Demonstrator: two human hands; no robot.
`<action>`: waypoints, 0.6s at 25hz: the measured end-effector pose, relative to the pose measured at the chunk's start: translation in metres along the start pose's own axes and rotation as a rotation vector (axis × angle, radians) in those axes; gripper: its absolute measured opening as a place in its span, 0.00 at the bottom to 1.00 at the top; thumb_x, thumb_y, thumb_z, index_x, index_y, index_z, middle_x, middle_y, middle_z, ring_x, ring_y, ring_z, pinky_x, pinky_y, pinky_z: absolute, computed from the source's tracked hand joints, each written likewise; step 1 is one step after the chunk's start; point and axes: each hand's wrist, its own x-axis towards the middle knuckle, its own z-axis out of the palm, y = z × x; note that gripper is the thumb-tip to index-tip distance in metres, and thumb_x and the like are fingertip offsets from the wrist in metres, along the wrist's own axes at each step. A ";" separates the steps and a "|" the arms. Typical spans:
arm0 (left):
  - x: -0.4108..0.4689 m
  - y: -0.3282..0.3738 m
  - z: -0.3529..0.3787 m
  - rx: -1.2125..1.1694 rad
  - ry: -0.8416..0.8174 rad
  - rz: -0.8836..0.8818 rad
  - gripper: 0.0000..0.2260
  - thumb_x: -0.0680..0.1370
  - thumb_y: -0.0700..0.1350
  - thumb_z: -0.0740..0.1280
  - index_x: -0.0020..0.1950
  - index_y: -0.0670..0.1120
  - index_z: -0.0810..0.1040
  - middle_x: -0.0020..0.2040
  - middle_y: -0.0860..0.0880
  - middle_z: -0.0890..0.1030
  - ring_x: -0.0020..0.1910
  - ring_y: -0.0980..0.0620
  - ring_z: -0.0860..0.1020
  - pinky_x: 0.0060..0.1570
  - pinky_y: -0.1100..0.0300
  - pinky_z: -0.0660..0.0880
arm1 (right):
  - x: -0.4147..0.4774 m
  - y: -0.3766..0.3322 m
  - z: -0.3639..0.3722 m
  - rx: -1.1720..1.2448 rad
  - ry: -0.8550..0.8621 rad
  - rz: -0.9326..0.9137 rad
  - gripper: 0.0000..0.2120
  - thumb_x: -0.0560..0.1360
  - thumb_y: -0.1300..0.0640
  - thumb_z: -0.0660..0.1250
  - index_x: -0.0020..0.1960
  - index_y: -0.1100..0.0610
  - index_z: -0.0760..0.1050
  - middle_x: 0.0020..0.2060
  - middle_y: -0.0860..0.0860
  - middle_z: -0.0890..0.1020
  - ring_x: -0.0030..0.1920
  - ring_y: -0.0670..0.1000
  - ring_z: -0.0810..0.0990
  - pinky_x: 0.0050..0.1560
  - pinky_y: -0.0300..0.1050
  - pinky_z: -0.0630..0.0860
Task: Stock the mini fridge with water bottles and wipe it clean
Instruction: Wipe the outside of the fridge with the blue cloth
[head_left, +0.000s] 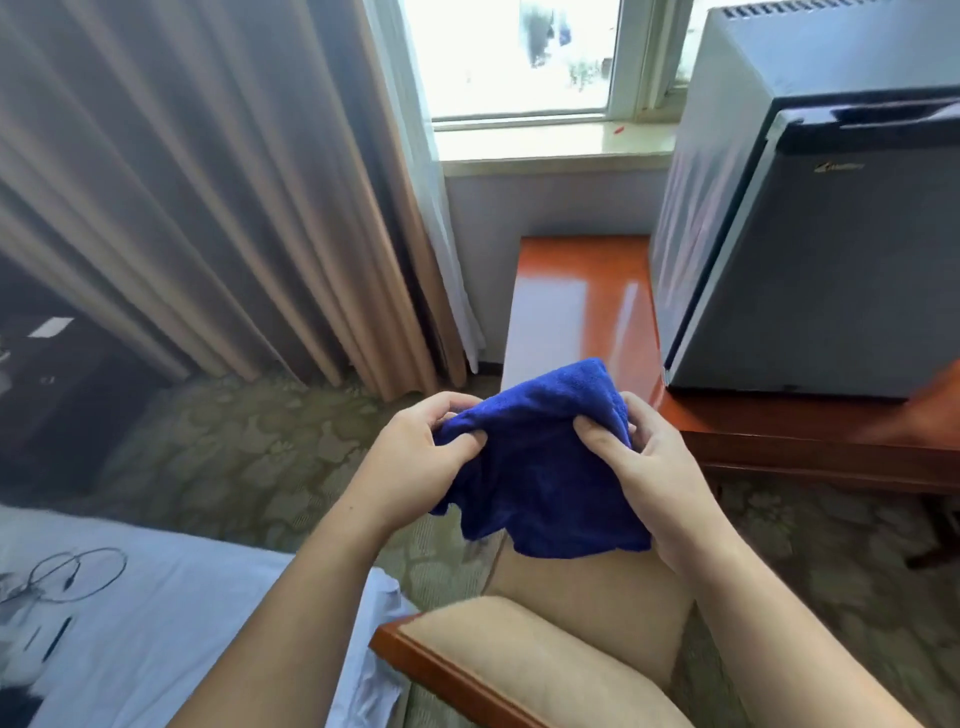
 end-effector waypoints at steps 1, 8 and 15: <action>0.015 -0.003 -0.006 0.002 0.001 0.012 0.11 0.79 0.42 0.67 0.53 0.59 0.82 0.43 0.53 0.86 0.36 0.50 0.82 0.33 0.50 0.80 | 0.008 -0.004 0.007 0.019 0.006 0.009 0.01 0.80 0.55 0.69 0.50 0.52 0.79 0.41 0.52 0.85 0.42 0.49 0.84 0.44 0.48 0.78; 0.134 -0.022 -0.001 0.149 0.137 0.154 0.12 0.79 0.50 0.69 0.62 0.56 0.76 0.58 0.55 0.75 0.57 0.57 0.76 0.55 0.61 0.71 | 0.075 -0.013 0.054 0.034 0.229 0.029 0.04 0.80 0.56 0.70 0.48 0.55 0.76 0.39 0.53 0.82 0.41 0.50 0.81 0.48 0.55 0.81; 0.201 -0.007 0.013 -0.434 -0.530 -0.022 0.18 0.78 0.63 0.63 0.61 0.53 0.76 0.57 0.51 0.85 0.56 0.53 0.84 0.61 0.44 0.79 | 0.129 -0.035 0.095 -0.152 0.582 0.026 0.07 0.77 0.54 0.73 0.47 0.54 0.75 0.40 0.51 0.83 0.43 0.53 0.84 0.51 0.59 0.81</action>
